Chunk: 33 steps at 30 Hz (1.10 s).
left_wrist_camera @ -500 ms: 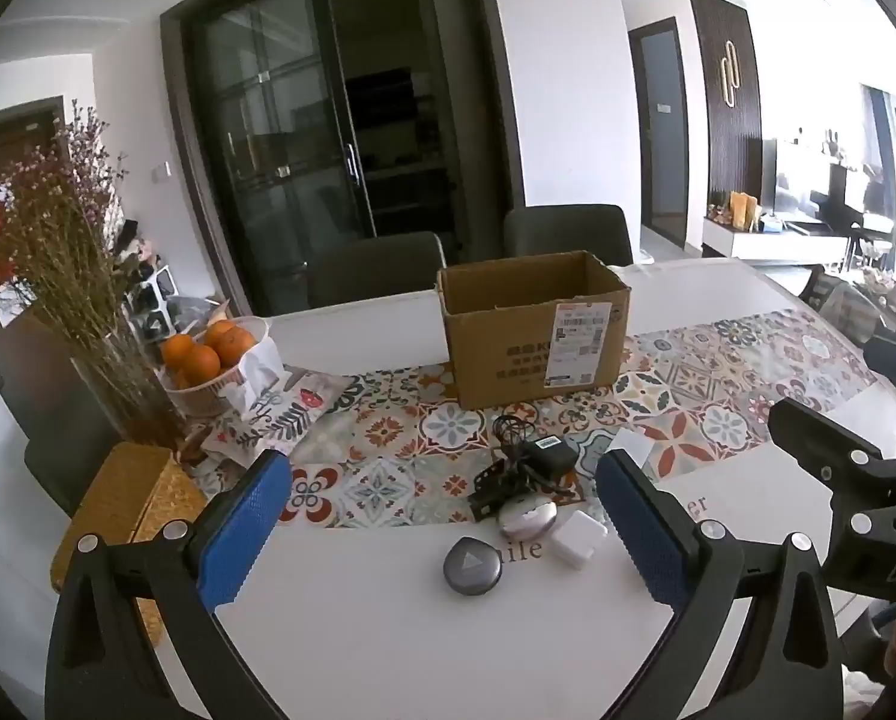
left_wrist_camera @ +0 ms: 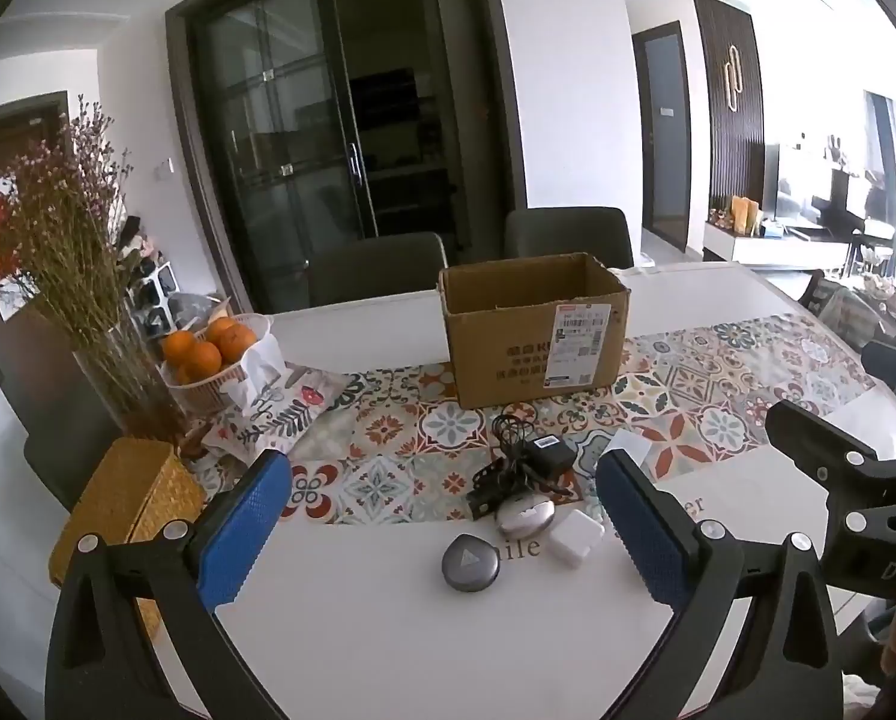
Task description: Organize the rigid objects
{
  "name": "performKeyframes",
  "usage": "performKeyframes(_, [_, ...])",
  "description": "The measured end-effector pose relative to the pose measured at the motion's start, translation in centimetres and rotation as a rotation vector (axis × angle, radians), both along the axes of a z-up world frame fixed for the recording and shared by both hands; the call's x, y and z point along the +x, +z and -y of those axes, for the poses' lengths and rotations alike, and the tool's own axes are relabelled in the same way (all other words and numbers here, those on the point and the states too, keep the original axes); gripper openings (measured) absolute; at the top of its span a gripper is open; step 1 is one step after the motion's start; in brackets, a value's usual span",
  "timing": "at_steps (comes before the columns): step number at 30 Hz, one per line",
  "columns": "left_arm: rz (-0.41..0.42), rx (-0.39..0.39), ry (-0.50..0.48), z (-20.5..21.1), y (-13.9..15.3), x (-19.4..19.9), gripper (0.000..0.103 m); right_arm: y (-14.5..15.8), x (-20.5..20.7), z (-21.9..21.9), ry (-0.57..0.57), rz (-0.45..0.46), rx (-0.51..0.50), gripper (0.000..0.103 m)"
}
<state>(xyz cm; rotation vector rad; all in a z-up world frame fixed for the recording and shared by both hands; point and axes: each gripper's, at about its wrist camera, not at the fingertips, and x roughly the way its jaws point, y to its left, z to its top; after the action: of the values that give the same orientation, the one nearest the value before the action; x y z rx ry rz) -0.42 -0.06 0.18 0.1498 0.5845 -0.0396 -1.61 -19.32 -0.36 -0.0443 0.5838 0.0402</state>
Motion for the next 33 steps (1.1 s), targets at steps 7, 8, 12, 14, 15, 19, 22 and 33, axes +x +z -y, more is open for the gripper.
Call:
performKeyframes(7, [0.005,-0.002,0.0,0.11,0.03,-0.19,0.103,0.17,-0.12,-0.29,-0.002,0.003,-0.01,0.102])
performKeyframes(8, [0.006,-0.002,0.0,0.09,0.0,-0.22,0.103,0.13,-0.1,-0.34,-0.003,0.003,-0.01,0.102])
performKeyframes(12, [0.007,-0.002,0.001,0.08,0.03,-0.22,0.103,0.41,-0.18,-0.25,-0.003,0.006,-0.012,0.102])
performKeyframes(14, [0.009,-0.003,0.002,0.07,0.06,-0.32,0.103,0.47,-0.16,-0.11,-0.001,0.006,-0.014,0.102])
performKeyframes(15, [0.011,-0.002,0.003,0.12,0.09,-0.38,0.103,0.4,-0.18,-0.19,-0.001,0.007,-0.013,0.102])
performKeyframes(19, [0.012,-0.002,0.004,0.13,0.27,-0.52,0.103,0.38,-0.39,-0.32,0.001,0.008,-0.017,0.102])
performKeyframes(22, [0.012,-0.003,0.003,0.1,0.27,-0.53,0.103,0.37,-0.39,-0.37,0.0,0.01,-0.019,0.102])
performKeyframes(33, [0.015,-0.003,0.004,0.08,0.39,-0.82,0.103,0.33,-0.38,-0.39,-0.001,0.011,-0.018,0.102])
